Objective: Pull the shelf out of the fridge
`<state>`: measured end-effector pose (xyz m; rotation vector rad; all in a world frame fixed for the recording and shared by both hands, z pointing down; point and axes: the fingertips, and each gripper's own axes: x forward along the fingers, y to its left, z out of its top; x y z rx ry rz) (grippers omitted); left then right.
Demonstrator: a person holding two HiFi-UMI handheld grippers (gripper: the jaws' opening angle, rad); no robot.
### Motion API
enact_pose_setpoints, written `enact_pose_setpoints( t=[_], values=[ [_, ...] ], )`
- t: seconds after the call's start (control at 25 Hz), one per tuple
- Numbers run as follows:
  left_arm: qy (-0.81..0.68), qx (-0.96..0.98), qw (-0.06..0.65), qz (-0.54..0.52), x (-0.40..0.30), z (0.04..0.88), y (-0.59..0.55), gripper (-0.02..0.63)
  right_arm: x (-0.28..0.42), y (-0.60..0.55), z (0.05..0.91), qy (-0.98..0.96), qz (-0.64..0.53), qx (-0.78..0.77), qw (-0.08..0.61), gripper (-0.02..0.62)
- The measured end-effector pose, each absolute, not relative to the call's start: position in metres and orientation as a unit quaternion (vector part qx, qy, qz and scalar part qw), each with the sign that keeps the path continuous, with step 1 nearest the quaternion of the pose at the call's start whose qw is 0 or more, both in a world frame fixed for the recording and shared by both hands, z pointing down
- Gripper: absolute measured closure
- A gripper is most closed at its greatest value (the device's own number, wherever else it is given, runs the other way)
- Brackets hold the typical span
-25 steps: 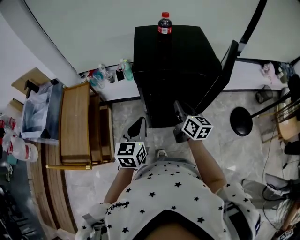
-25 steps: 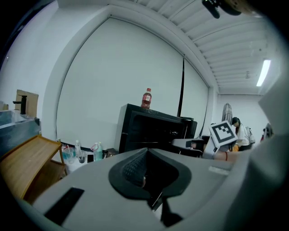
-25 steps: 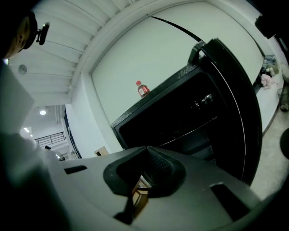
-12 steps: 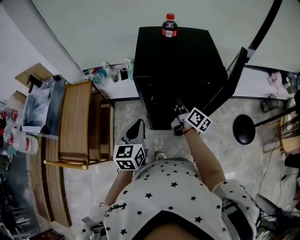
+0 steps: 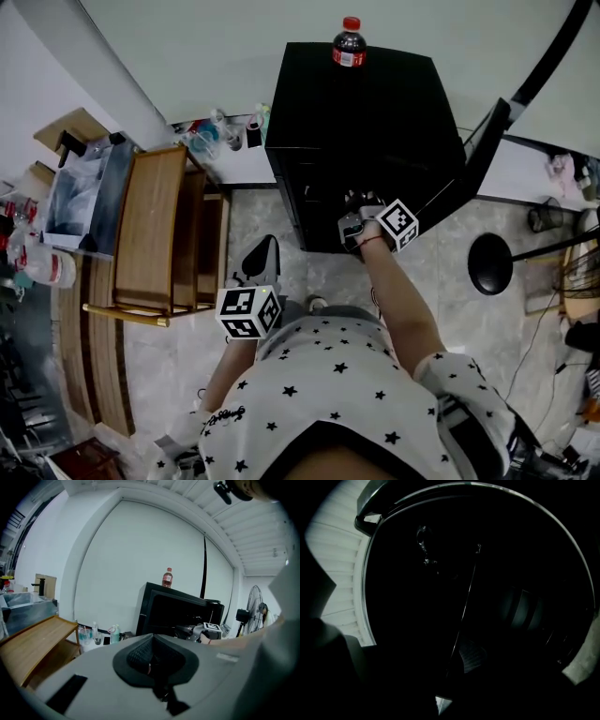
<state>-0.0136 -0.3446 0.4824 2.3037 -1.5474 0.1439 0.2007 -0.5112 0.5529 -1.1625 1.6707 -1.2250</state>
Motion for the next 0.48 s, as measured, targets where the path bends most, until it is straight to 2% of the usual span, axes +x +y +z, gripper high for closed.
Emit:
enact_pose_setpoints(
  t=[0.2, 0.48],
  values=[
    [-0.553, 0.812, 0.177, 0.054, -0.017, 0.483, -0.346, 0.594, 0.197, -0.525, 0.556, 0.637, -0.489, -0.442, 0.399, 0.5],
    [-0.566, 0.803, 0.18, 0.052, -0.026, 0.481, -0.352, 0.594, 0.203, -0.545, 0.559, 0.613, -0.492, -0.453, 0.42, 0.497]
  ],
)
